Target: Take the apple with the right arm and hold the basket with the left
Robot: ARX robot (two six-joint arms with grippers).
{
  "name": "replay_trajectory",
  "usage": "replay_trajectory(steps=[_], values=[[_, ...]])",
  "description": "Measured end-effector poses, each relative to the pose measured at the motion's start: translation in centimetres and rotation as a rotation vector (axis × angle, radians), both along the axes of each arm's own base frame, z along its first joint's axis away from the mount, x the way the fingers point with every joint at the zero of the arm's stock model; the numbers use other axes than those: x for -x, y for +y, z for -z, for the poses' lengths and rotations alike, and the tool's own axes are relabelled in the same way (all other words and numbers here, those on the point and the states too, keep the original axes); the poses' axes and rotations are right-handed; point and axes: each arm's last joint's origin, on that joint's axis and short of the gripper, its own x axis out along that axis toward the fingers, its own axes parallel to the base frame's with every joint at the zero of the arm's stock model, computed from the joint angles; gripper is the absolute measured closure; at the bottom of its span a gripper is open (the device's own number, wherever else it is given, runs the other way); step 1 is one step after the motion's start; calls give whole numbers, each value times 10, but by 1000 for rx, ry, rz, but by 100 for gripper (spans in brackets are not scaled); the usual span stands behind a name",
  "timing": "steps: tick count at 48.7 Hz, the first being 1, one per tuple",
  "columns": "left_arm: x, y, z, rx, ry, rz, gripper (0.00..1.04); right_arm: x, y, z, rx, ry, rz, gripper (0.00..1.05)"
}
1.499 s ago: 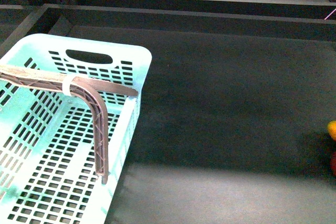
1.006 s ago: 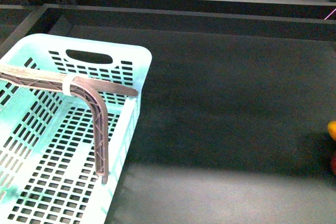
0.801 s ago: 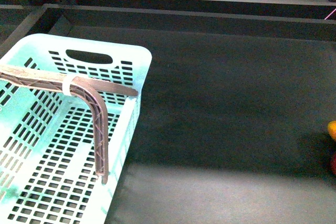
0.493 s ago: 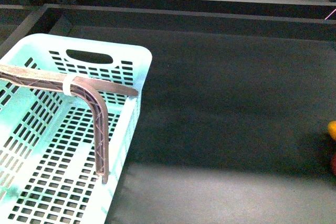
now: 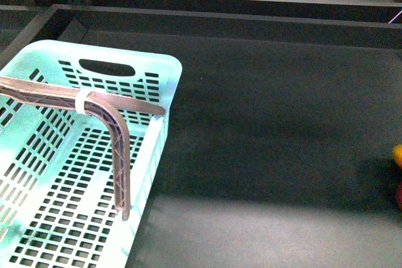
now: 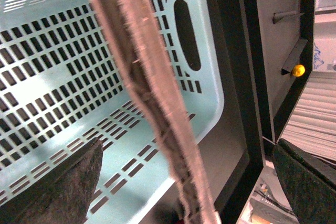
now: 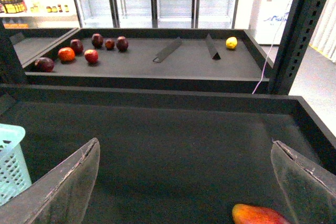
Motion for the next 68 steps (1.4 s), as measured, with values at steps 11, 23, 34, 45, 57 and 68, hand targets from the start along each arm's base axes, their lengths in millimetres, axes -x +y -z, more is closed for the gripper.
replay_trajectory(steps=[11,23,34,45,57,68], values=[[-25,-1,9,4,72,-36,7,0,0,0,0,0,0,9],[-37,5,20,12,141,-101,12,0,0,0,0,0,0,9],[-43,6,27,-2,184,-119,53,0,0,0,0,0,0,9],[-44,6,28,36,199,-150,92,0,0,0,0,0,0,9],[-39,-6,11,19,163,-81,97,0,0,0,0,0,0,9],[-35,-34,-24,-60,83,89,98,0,0,0,0,0,0,9]])
